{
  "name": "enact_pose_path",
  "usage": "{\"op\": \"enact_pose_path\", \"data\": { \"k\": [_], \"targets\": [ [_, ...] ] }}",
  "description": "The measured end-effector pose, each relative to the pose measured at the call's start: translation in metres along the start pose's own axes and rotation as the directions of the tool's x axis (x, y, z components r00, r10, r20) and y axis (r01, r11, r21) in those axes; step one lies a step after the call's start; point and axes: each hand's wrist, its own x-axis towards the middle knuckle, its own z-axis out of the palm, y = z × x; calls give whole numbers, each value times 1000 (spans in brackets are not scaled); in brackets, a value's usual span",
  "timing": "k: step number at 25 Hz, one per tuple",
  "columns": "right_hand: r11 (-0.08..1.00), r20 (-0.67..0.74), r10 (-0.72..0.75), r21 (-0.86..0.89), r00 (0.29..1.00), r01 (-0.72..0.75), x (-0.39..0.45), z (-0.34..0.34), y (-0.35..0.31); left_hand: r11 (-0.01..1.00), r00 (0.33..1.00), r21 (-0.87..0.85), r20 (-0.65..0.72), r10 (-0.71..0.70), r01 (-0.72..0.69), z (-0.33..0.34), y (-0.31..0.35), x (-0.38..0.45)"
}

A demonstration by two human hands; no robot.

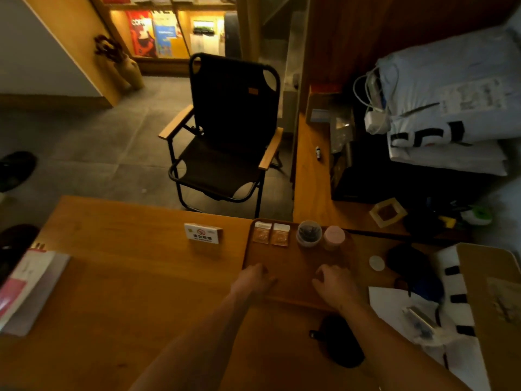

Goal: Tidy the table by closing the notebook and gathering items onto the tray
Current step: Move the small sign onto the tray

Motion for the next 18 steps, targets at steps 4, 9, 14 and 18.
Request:
{"op": "enact_pose_path", "data": {
  "k": [4,9,14,18],
  "targets": [
    [984,190,-115,-112,975,138,-19,14,-29,999,996,-45,93,0,5,-20,-36,-30],
    [950,348,-172,-190,922,249,-38,35,-66,977,989,211,143,-38,7,-45,-98,-49],
    [956,348,-125,-208,929,206,-48,59,-113,906,975,415,221,-15,-80,-84,-159,-51],
    [969,318,-109,-177,942,172,-57,90,-161,863,970,487,243,16,-136,-124,-206,-50]
  ]
}}
